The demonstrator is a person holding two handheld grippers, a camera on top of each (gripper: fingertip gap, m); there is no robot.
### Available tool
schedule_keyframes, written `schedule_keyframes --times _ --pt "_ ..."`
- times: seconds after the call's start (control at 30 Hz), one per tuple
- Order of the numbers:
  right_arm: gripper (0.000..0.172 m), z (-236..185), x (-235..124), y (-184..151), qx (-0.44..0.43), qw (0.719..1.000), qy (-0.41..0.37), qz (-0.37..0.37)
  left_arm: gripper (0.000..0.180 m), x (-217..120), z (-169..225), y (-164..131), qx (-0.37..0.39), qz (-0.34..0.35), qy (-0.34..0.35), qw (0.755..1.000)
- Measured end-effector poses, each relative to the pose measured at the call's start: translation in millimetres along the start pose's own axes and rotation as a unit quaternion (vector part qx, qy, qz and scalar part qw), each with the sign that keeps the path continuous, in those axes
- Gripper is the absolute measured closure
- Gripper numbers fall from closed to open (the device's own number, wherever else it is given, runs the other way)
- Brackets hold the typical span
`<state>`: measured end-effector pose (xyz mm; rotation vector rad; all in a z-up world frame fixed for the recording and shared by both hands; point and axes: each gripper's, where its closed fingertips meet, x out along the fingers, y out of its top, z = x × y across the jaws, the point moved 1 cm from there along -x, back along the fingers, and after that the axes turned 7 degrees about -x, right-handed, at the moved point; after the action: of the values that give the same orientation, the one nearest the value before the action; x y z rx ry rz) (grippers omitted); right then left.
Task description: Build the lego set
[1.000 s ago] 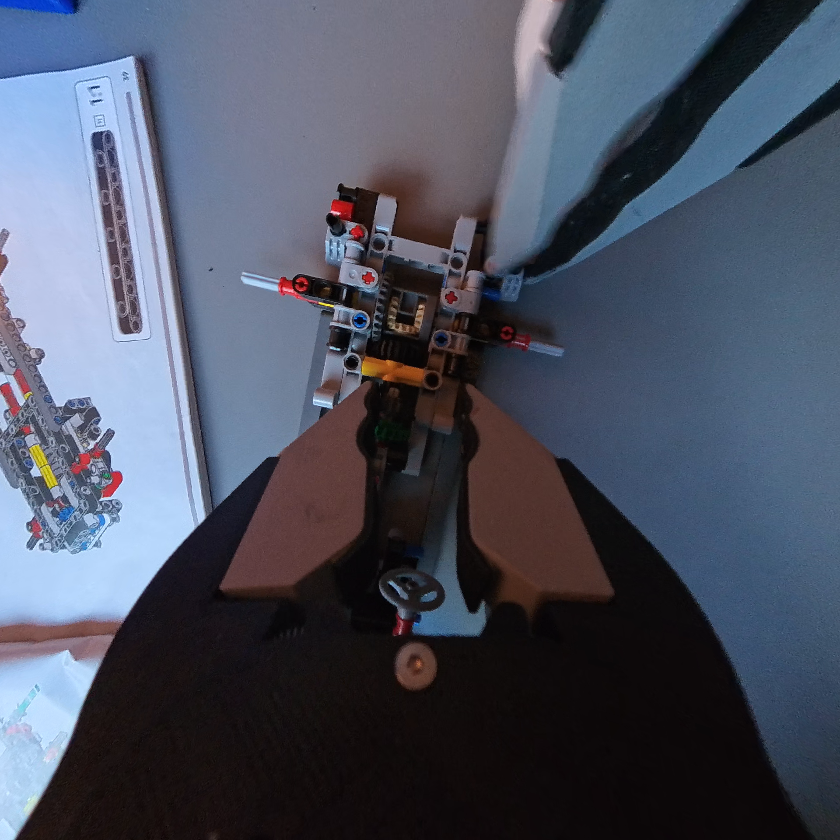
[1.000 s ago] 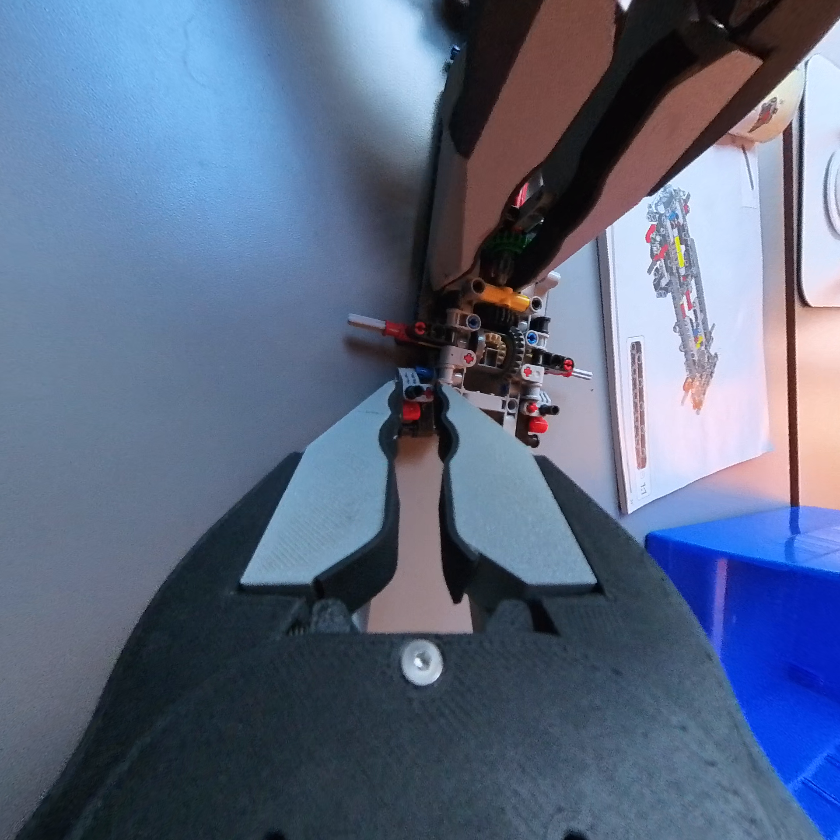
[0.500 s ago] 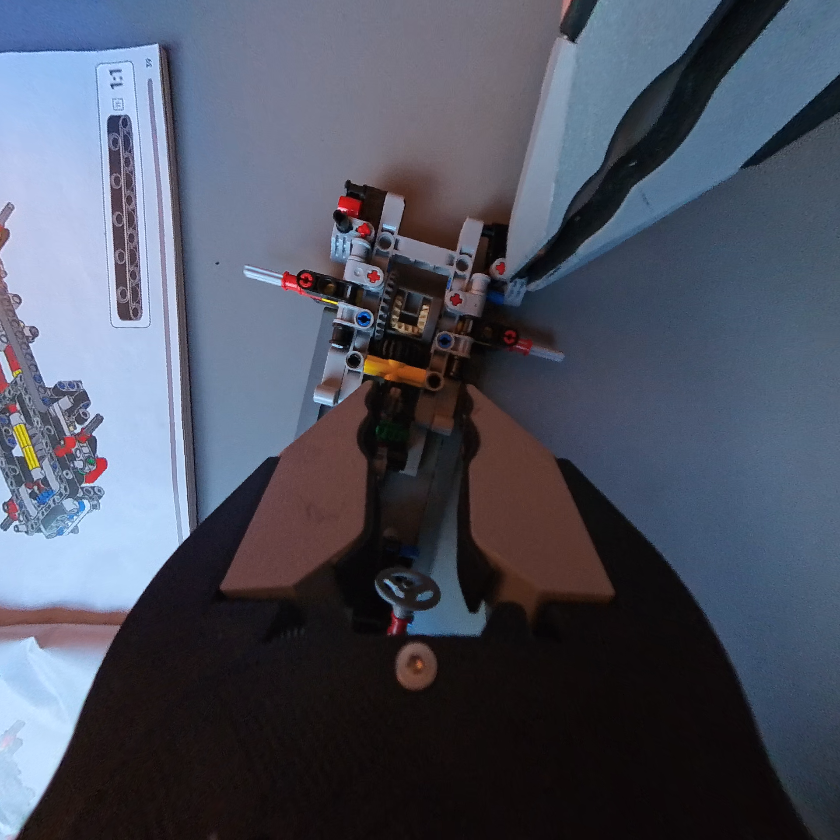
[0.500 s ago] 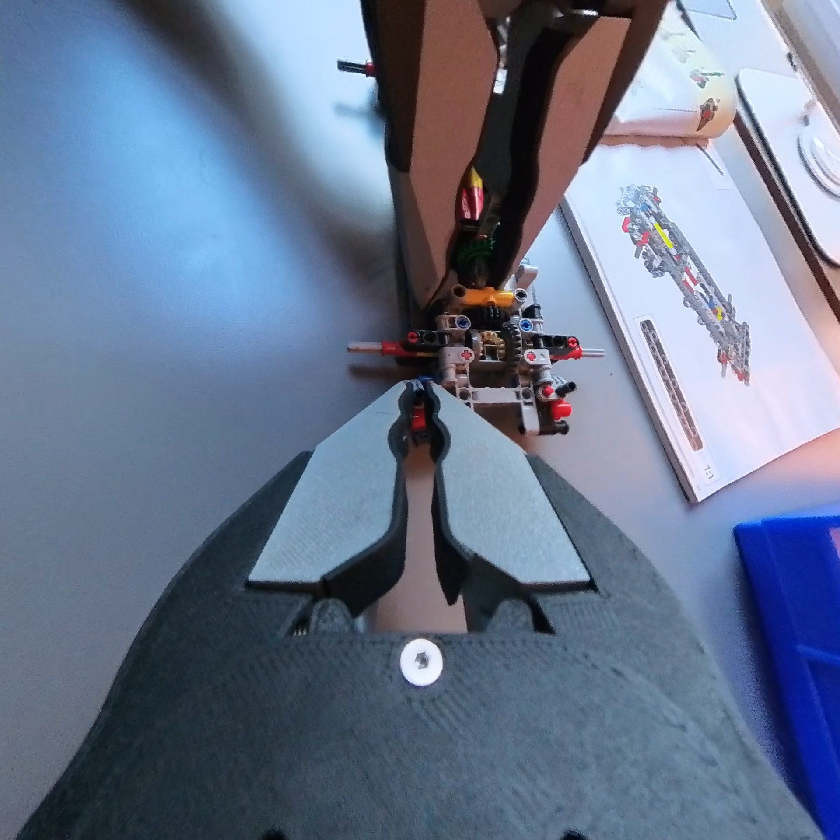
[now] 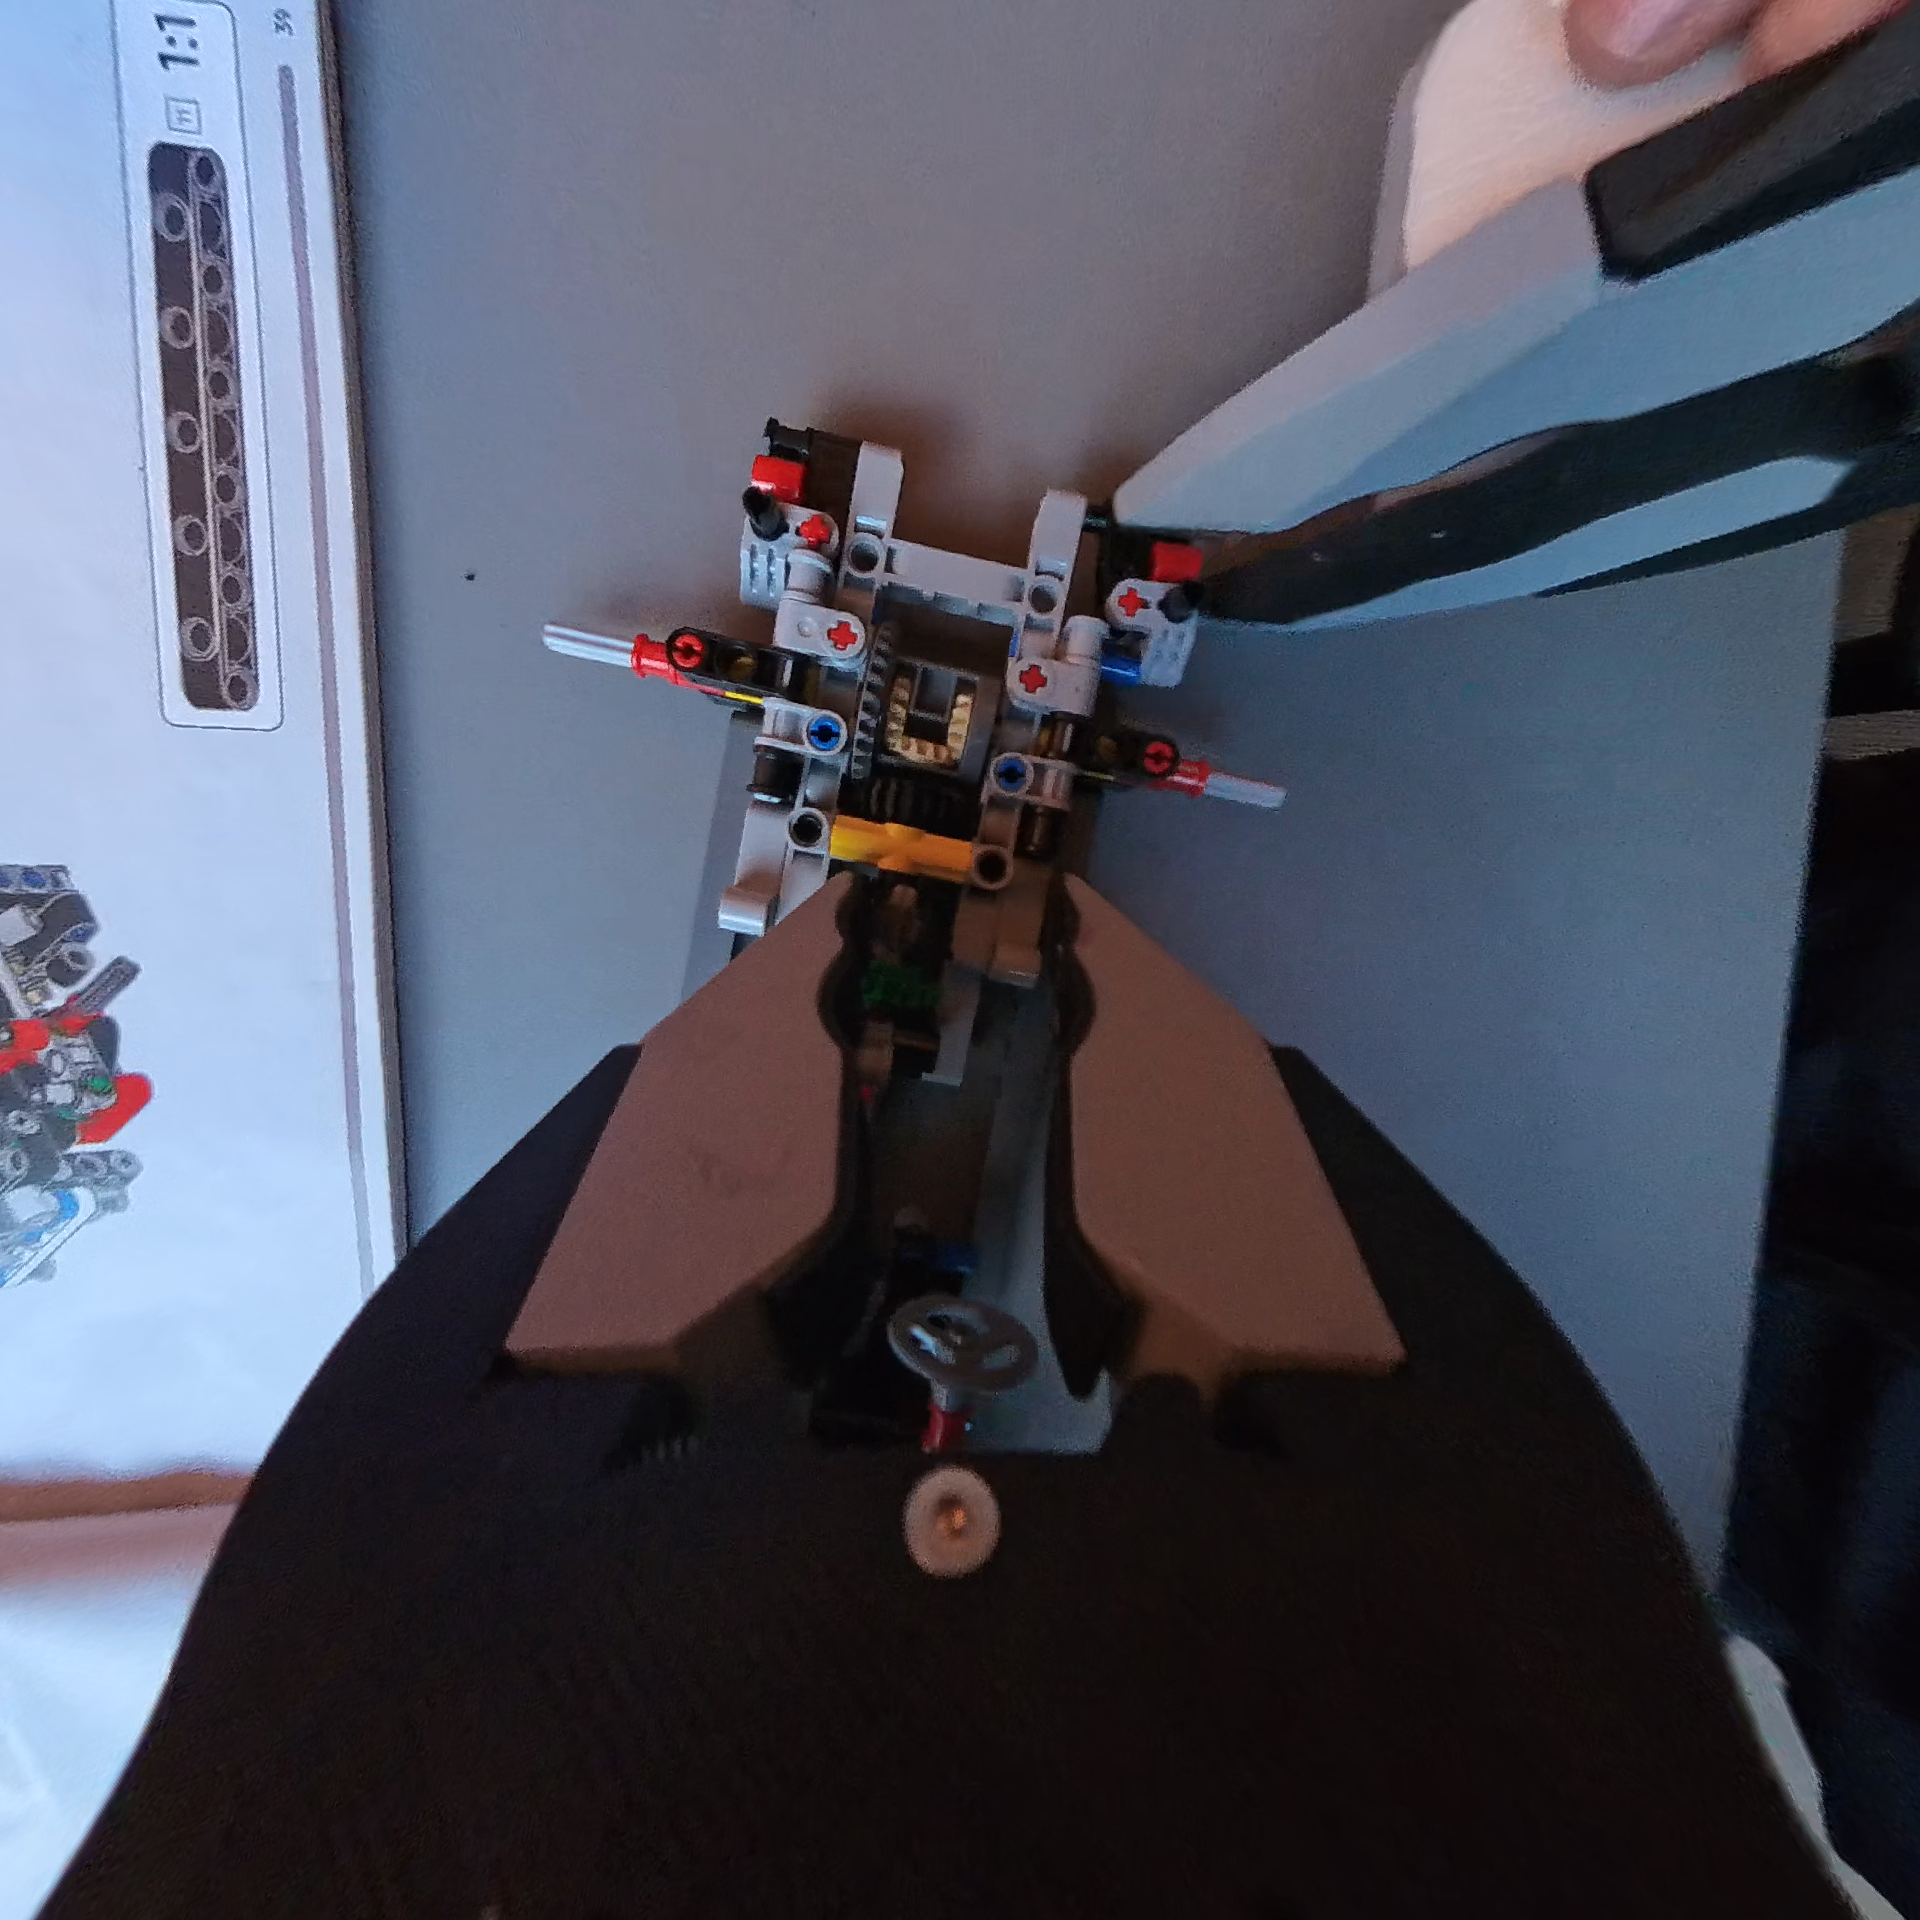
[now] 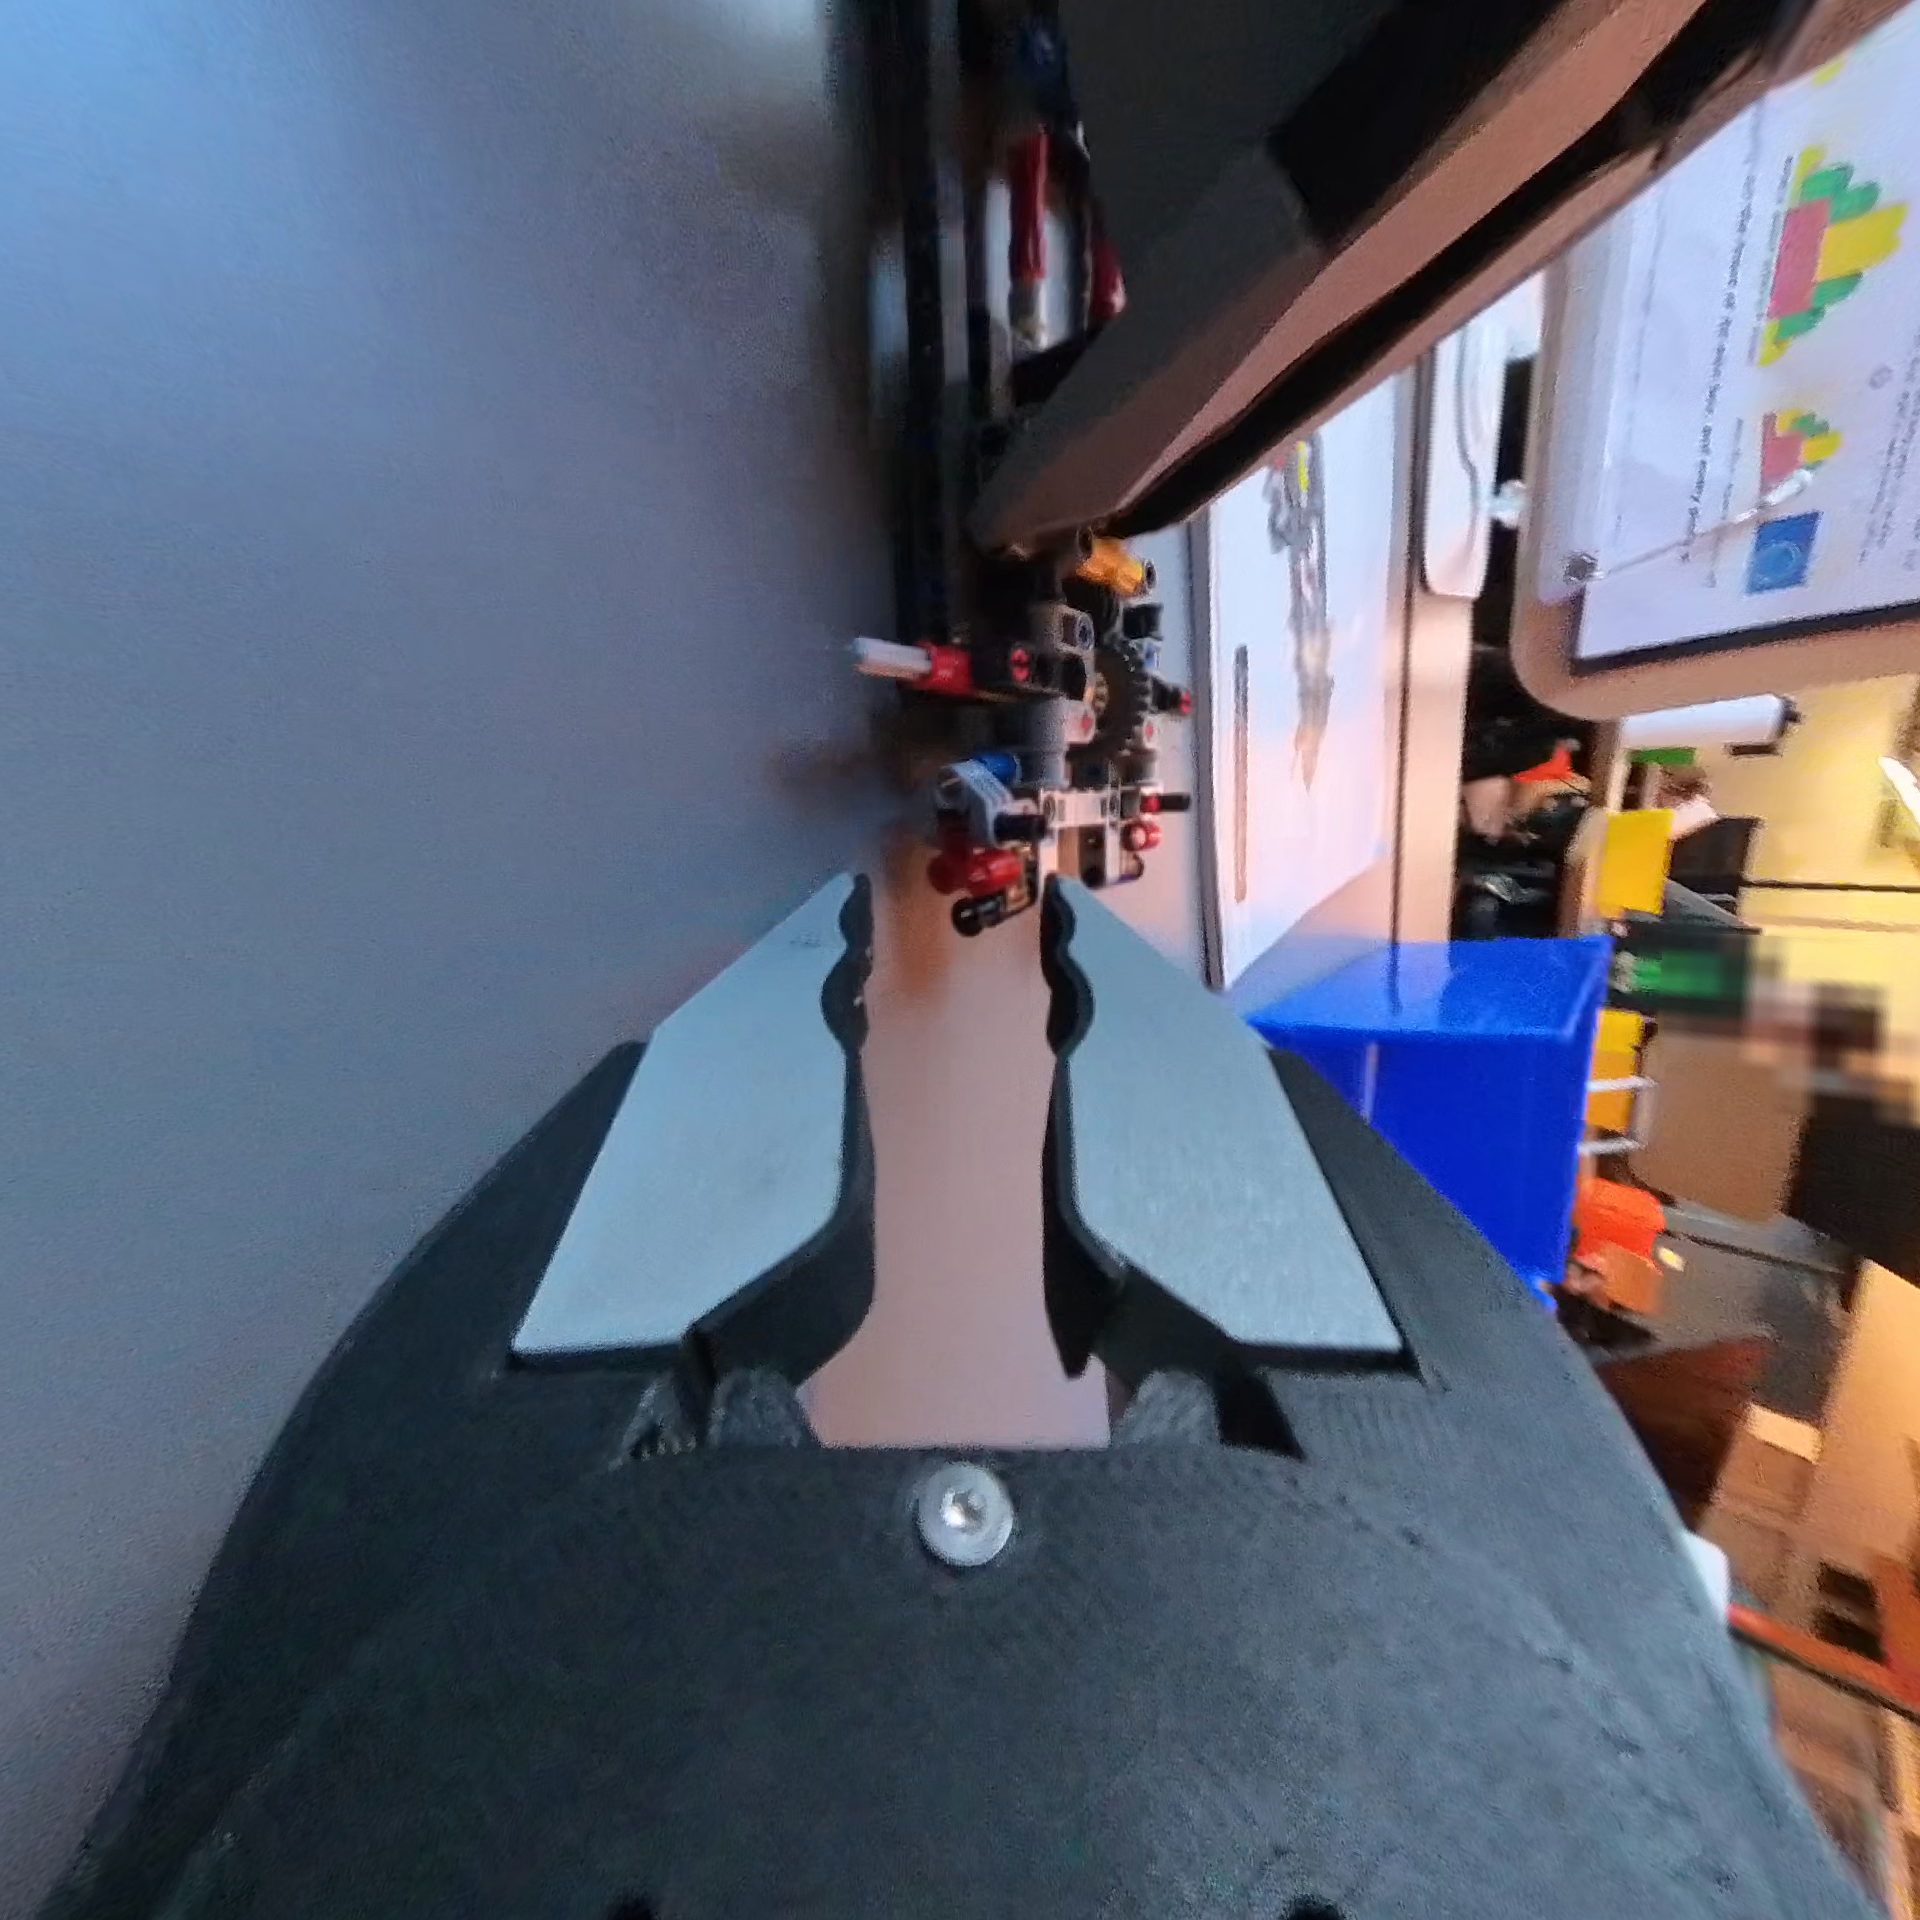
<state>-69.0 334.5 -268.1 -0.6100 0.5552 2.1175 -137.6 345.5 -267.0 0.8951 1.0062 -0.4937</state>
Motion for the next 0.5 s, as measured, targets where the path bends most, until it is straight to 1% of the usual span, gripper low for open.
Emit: schedule_keyframes --times 0.1,0.13,0.2,0.3,0.5 --pt "0.143 4.8 2.6 1.8 -0.019 0.999 -0.041 -0.007 0.149 -4.9 -0.4 2.8 -0.023 -0.016 -0.052 0.998" --pt "0.146 8.1 3.0 3.9 -0.025 0.998 -0.058 -0.007 0.149 -6.3 -0.6 3.3 -0.03 -0.022 -0.066 0.997" --pt "0.156 16.9 2.8 3.5 -0.038 0.995 -0.095 -0.013 0.149 -7.9 -1.4 4.6 -0.038 -0.028 -0.08 0.996" --pt "0.157 17.0 4.1 3.0 -0.037 0.994 -0.101 0.001 0.149 -7.2 -1.8 4.1 -0.044 -0.018 -0.075 0.996" --pt "0.157 11.3 9.3 1.7 -0.044 0.994 -0.099 0.023 0.149 -2.2 -3.0 1.9 -0.044 0.007 -0.036 0.998"
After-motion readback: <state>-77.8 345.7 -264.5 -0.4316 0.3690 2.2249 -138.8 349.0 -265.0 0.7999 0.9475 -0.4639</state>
